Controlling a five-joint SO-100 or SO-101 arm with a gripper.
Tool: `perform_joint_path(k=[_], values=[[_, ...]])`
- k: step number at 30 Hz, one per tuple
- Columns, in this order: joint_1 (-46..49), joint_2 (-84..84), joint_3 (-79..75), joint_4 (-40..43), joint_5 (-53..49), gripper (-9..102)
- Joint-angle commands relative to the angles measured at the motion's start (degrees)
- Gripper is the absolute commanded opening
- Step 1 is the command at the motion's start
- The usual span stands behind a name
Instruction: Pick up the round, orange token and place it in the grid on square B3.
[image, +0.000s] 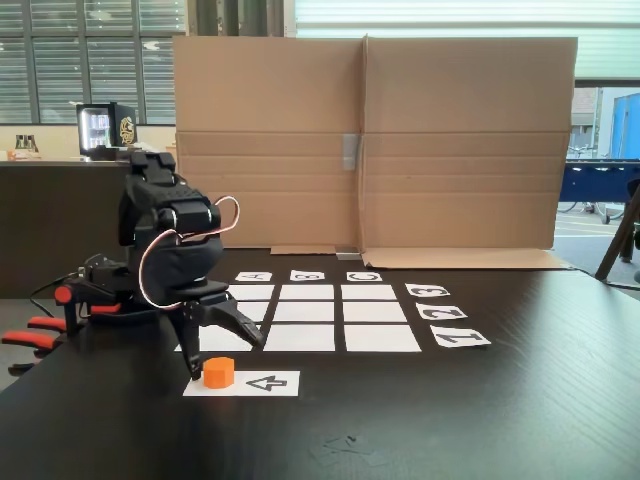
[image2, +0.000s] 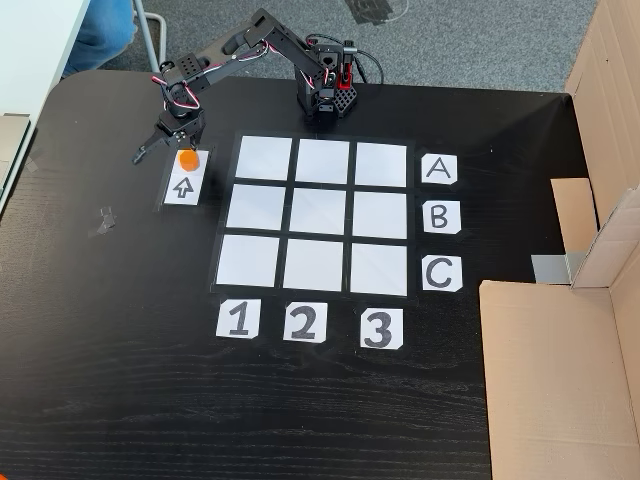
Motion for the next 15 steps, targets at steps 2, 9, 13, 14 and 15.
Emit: perform_joint_path(k=[2, 9, 13, 14, 15], values=[[0.0, 0.4, -0.6, -0.6, 0.1, 73], [-2.2, 1.5, 0.4, -0.6, -2.3, 73], [-3.6, 2.3, 2.1, -2.4, -2.2, 73], [-4.0, 2.5, 3.0, -3.2, -2.1, 73], [-4.3, 2.5, 3.6, -3.5, -2.1, 73]])
